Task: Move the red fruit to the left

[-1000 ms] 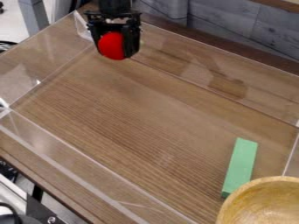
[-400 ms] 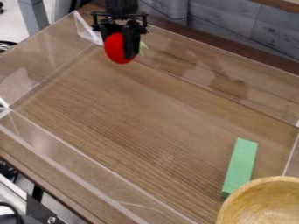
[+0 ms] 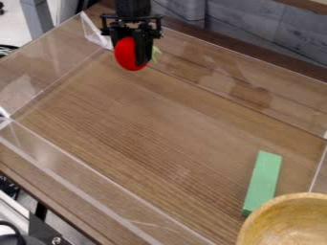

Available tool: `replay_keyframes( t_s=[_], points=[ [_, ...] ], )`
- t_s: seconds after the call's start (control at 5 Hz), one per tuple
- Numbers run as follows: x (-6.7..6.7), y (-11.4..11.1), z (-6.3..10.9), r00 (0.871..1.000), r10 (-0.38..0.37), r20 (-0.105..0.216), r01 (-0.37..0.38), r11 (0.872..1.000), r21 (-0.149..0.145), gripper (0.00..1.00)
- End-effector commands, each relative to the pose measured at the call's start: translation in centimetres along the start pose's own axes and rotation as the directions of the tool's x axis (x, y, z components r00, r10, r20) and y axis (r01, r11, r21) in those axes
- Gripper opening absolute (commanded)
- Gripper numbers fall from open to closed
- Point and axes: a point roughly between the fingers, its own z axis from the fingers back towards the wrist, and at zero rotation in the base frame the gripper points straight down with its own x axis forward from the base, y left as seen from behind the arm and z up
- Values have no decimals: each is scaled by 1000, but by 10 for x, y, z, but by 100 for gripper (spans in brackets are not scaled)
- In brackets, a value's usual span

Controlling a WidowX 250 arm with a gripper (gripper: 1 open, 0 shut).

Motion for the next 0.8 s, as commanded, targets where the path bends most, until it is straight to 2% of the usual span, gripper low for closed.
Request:
replay_keyframes(
  t_s=[0.0, 0.2, 0.4, 0.6],
  points=[
    [1, 0, 17, 997, 30, 69, -31, 999, 18, 0],
    [3, 3, 12, 995, 68, 69, -69, 998, 11, 0],
    [5, 8, -7, 994, 92, 65, -93, 996, 8, 0],
    [8, 13, -25, 991, 118, 62, -118, 993, -2, 100]
  ],
)
